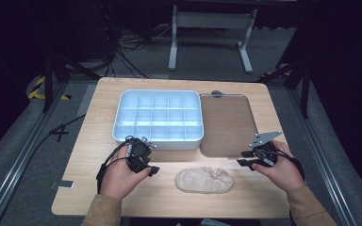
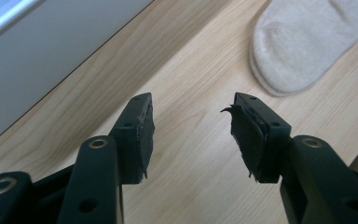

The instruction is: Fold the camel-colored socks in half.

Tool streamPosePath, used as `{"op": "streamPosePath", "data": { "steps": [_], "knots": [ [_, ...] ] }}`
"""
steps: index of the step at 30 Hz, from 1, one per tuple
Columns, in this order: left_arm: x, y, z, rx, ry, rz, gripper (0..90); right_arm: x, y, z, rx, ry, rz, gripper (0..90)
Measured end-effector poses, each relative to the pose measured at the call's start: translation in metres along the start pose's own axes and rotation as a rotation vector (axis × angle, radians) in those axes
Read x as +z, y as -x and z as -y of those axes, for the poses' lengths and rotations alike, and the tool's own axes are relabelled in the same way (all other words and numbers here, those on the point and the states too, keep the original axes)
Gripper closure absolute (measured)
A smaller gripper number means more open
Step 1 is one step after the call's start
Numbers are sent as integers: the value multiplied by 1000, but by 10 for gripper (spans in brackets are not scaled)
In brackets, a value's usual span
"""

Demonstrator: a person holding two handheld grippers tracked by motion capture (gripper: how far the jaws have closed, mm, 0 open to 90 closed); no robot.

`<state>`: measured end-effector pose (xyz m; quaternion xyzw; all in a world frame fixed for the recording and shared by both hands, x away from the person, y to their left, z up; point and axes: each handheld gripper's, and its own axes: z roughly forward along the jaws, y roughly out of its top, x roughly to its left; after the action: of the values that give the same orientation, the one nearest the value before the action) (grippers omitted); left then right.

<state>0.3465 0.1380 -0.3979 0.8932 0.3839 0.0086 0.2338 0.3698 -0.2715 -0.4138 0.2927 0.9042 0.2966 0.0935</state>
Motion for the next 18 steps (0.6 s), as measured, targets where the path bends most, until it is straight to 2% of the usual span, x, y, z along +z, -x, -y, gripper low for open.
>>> {"op": "streamPosePath", "data": {
  "steps": [3,14,18],
  "knots": [
    [-2,3,-1,-2,19,29,527,-1,-1,0,1,3,-1,617],
    [-2,18,-12,43,42,28,540,-2,-4,1,-5,2,-5,609],
    [2,29,-19,63,43,54,542,-4,-4,4,-5,1,2,608]
  ]
}}
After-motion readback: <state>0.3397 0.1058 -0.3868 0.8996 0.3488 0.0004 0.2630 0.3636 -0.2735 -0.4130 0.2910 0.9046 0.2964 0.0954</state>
